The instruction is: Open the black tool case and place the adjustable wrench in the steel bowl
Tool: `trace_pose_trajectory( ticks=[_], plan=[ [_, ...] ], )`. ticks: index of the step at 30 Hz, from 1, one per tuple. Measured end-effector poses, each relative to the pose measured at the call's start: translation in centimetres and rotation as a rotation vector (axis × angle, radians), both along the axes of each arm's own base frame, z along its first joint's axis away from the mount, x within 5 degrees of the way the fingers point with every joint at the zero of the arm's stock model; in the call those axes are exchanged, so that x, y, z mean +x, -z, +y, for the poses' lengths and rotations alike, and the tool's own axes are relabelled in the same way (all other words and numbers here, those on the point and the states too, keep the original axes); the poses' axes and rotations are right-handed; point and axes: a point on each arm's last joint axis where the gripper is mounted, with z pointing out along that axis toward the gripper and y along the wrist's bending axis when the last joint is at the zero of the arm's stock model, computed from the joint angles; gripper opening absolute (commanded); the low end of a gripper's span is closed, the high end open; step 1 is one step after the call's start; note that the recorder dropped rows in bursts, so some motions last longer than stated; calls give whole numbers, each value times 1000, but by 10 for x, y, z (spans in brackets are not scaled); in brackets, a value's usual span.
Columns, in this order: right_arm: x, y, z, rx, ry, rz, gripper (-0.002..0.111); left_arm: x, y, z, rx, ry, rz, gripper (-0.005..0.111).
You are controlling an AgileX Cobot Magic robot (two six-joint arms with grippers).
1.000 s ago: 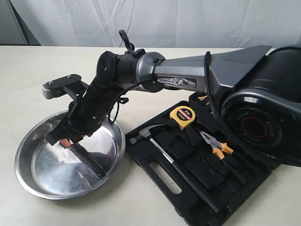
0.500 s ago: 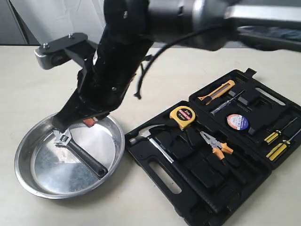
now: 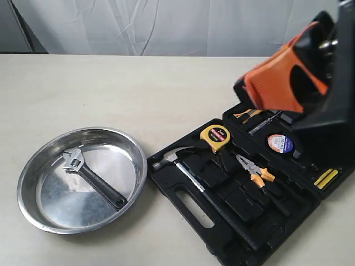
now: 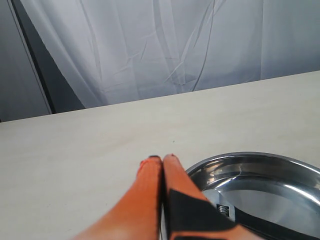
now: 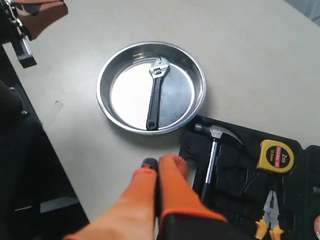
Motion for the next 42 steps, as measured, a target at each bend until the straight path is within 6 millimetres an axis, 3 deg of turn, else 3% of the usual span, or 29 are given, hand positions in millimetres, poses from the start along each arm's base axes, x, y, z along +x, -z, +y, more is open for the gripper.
trace_pose_trajectory(
  ticks=[10,12,13,14,15,16,17,19,22,26,42],
  plan=[
    [-17,-13,-37,176,69,-101,-1,0,0,0,0,0,0,0],
    [-15,10,-57,240,202,-175,-1,0,0,0,0,0,0,0],
    [-13,36,-71,276,316,-226,-1,0,0,0,0,0,0,0],
    [-12,49,-77,289,363,-246,-1,0,0,0,0,0,0,0],
    [-10,82,-89,324,481,-293,-1,0,0,0,0,0,0,0],
    [-10,95,-94,338,527,-313,-1,0,0,0,0,0,0,0],
    [-12,126,-105,377,633,-359,-1,0,0,0,0,0,0,0],
    [-18,163,-118,438,764,-418,-1,0,0,0,0,0,0,0],
    [-32,195,-130,517,877,-525,-1,0,0,0,0,0,0,0],
    [-40,203,-137,541,958,-621,-1,0,0,0,0,0,0,0],
    [-40,205,-140,526,1000,-630,-1,0,0,0,0,0,0,0]
  ],
)
